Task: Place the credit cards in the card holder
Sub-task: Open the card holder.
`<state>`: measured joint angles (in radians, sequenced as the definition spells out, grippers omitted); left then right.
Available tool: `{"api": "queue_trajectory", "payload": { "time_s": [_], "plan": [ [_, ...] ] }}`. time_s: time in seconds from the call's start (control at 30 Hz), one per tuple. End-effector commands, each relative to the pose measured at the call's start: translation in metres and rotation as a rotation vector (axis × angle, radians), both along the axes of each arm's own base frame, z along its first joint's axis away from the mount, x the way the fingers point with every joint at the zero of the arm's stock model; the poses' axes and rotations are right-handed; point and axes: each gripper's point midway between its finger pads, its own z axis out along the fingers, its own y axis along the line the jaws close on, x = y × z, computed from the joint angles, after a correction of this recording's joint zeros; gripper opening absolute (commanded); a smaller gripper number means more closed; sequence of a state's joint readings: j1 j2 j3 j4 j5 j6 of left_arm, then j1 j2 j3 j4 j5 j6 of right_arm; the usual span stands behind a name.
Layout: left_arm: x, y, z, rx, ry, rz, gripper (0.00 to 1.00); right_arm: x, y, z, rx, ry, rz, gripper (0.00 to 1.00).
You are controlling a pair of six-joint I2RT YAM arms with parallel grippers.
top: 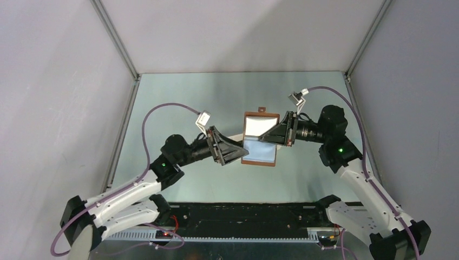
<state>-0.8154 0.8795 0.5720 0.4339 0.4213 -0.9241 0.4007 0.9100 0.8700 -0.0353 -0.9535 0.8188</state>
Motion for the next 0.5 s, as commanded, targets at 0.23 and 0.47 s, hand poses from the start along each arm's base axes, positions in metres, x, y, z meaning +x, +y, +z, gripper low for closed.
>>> {"api": "queue_trajectory", "payload": {
  "time_s": [0.23, 0.47],
  "plan": [
    [-0.019, -0.036, 0.033, -0.093, -0.056, -0.178, 0.42, 0.015, 0.002, 0.006, 0.039, 0.052, -0.073, 0.0],
    [-0.027, -0.031, 0.023, -0.051, -0.202, -0.191, 0.0, 0.016, -0.005, 0.006, 0.099, 0.203, -0.043, 0.0]
  ]
}}
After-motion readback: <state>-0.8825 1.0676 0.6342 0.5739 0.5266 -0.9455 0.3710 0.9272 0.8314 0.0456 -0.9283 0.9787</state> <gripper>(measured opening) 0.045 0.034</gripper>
